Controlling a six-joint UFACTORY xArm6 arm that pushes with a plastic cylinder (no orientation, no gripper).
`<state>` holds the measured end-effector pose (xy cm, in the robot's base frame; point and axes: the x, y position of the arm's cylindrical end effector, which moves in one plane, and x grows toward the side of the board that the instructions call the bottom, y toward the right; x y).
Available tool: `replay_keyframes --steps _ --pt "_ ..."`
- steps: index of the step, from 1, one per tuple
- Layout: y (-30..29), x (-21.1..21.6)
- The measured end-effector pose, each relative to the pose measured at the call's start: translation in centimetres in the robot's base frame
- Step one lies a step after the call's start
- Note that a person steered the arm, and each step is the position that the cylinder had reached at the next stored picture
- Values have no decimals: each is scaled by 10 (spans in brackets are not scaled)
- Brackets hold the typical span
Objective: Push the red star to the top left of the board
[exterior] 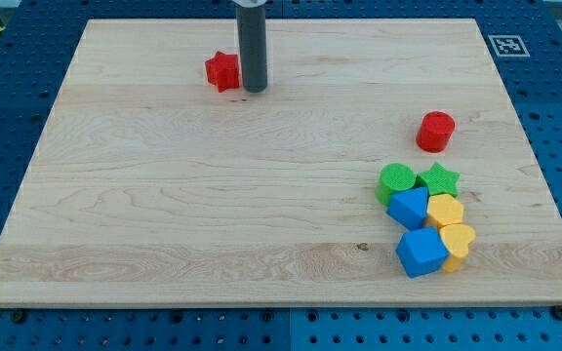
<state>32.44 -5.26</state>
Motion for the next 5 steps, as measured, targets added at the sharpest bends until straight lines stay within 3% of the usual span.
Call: replay_keyframes --steps 1,3,5 --pt "-38 -19" --pt "-46 3" --pt "-98 -27"
